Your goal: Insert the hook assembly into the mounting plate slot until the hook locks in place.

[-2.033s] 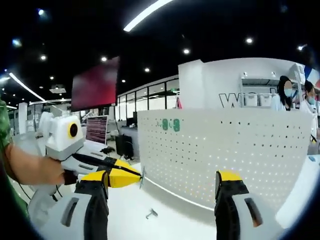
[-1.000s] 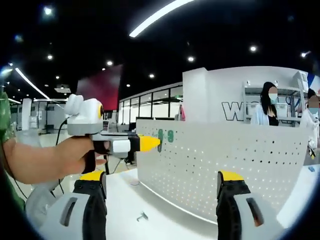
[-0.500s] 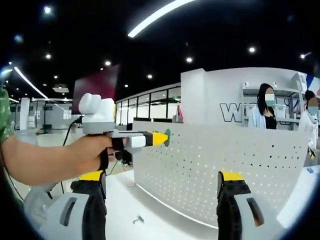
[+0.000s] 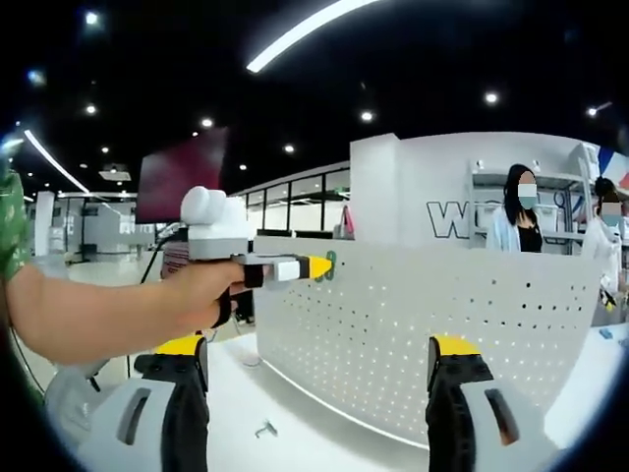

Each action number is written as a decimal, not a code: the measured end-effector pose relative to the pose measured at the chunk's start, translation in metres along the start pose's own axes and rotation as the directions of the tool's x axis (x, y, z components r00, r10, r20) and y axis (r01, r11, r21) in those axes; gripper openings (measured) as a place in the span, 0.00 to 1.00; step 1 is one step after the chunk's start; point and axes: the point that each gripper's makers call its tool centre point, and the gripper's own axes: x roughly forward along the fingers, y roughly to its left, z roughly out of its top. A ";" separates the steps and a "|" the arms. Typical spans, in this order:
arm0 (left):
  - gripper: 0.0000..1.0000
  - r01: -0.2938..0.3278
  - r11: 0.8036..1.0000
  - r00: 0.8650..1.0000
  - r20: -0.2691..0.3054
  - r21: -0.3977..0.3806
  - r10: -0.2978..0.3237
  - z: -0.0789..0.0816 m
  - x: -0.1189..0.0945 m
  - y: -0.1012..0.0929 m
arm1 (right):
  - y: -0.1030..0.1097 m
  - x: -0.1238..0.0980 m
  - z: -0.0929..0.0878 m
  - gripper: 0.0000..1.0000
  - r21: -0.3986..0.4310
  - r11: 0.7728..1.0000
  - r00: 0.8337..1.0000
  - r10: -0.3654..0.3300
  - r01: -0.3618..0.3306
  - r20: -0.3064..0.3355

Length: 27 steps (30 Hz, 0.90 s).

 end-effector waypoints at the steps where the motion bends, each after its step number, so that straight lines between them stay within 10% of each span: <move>1: 0.03 -0.002 1.000 1.000 0.000 -0.002 0.002 -0.001 0.002 0.001 | -0.001 0.000 -0.001 0.94 0.002 1.000 1.000 -0.001 0.001 -0.001; 27: 0.03 -0.079 0.996 0.997 -0.015 -0.033 0.078 -0.008 0.027 0.013 | -0.010 0.000 -0.007 0.93 0.005 1.000 1.000 -0.005 0.005 -0.013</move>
